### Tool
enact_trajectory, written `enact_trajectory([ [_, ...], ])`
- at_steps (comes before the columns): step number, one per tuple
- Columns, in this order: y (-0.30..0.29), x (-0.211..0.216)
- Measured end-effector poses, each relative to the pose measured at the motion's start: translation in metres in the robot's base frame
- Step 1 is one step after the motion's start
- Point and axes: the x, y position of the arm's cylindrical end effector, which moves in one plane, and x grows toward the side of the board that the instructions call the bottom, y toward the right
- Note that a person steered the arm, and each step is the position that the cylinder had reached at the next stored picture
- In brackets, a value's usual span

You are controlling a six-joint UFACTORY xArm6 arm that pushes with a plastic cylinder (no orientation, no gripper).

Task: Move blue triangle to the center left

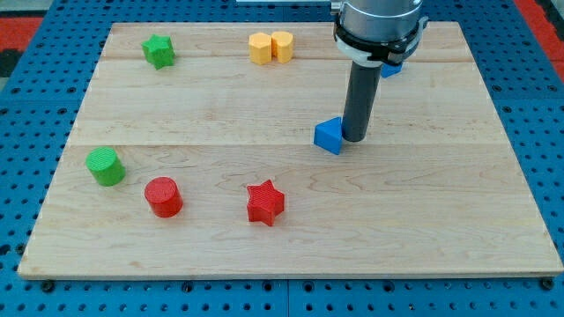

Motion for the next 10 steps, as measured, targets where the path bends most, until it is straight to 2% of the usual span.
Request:
enact_trajectory([
  [4,0.001,0.001],
  [5,0.018,0.019],
  [6,0.023,0.067],
  [7,0.021,0.034],
  [8,-0.01,0.003],
  [10,-0.243,-0.019],
])
